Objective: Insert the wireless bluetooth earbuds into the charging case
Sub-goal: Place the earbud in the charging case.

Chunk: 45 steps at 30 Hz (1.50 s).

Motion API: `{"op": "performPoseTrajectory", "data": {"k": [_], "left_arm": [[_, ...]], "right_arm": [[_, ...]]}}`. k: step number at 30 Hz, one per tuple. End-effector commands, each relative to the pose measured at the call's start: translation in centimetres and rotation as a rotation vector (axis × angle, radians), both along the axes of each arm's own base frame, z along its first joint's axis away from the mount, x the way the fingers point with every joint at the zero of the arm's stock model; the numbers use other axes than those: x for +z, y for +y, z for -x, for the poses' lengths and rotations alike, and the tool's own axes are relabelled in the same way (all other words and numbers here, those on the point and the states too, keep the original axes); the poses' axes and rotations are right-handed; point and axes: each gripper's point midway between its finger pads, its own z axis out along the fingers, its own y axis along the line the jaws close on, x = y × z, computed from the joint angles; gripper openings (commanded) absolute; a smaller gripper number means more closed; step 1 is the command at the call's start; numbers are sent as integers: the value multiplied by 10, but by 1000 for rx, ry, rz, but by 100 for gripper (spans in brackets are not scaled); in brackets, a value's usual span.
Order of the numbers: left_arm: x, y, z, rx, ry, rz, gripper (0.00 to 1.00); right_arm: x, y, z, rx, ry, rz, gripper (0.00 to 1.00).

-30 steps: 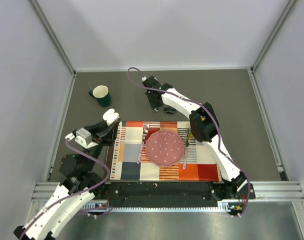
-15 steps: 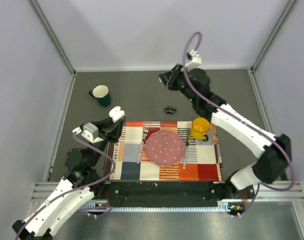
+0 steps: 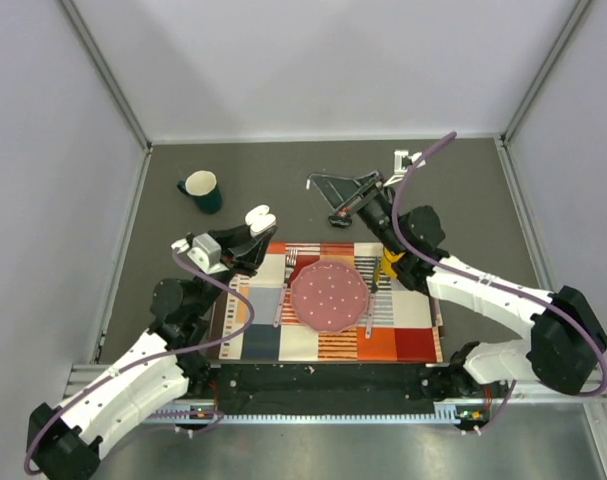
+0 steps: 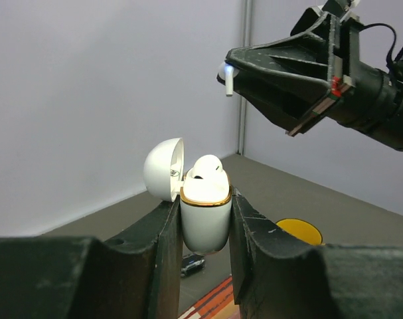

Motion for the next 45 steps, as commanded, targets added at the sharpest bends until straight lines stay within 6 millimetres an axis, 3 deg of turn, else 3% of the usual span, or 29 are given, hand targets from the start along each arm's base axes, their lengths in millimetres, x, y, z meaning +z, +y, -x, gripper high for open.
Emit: {"op": "performPoseTrajectory", "data": {"k": [1,8,12,24,45], "left_arm": [[28,-1,12,-30,-147,51,0],[24,-5,5,-22,-154,44,0],[23,-8,6,-33,-171,39,0],[22,-10,5,-46,-161,37,0],[23,-12,5,-63,-148,49,0]], "right_arm": [[68,-10,67,118,-227,-212,0],[58,8,94,172,-273,-190,0],[51,21,98,172,-294,-137,0],[28,60,99,222,-305,-56,0],[15,86,100,205,-328,17,0]]}}
